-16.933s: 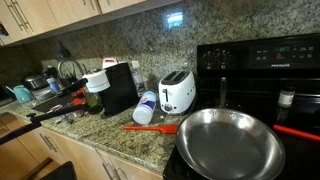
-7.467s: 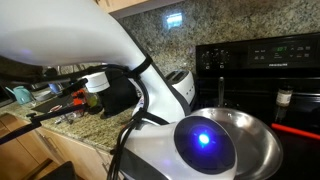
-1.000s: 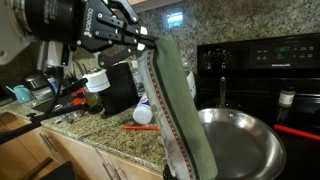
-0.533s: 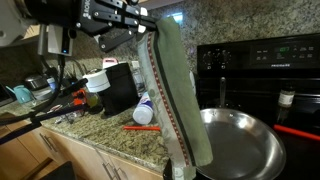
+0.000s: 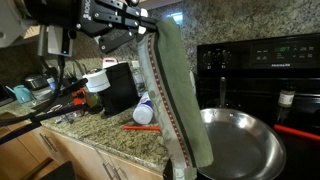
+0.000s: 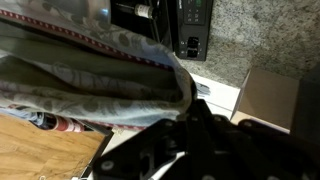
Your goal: Remove the towel from the oven door handle and use it to wipe the silver pan, place the towel on the countertop
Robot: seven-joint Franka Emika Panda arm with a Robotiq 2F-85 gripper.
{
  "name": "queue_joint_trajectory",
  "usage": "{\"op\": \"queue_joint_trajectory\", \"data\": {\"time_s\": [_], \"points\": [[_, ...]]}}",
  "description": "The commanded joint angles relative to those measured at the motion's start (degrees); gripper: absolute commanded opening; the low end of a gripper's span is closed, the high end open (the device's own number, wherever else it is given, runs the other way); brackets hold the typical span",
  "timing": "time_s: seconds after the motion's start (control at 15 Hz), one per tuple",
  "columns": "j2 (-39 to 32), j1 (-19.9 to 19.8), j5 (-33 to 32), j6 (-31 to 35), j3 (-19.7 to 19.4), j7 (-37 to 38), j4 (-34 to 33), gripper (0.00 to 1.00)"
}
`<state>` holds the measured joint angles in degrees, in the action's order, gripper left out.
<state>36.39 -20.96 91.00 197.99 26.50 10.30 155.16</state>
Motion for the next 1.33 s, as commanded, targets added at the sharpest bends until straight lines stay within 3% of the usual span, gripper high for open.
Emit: {"op": "queue_joint_trajectory", "data": {"time_s": [0.0, 0.2, 0.47, 0.67, 0.93, 1.27], "points": [[1.05, -0.18, -1.28, -0.53, -0.25, 2.91, -0.57, 0.01], [3.24, -3.53, -2.90, -0.07, 2.12, 9.11, -1.51, 0.01], [7.35, -12.58, -6.97, -0.01, 8.04, 19.30, -3.75, 0.01], [6.81, -16.18, -11.95, -0.02, 11.86, 24.58, -5.76, 0.01], [-0.75, -9.24, -19.62, -1.39, 9.25, 27.82, -6.64, 0.01], [-8.09, -0.62, -24.92, -14.33, -1.20, 24.47, -7.10, 0.01]]}}
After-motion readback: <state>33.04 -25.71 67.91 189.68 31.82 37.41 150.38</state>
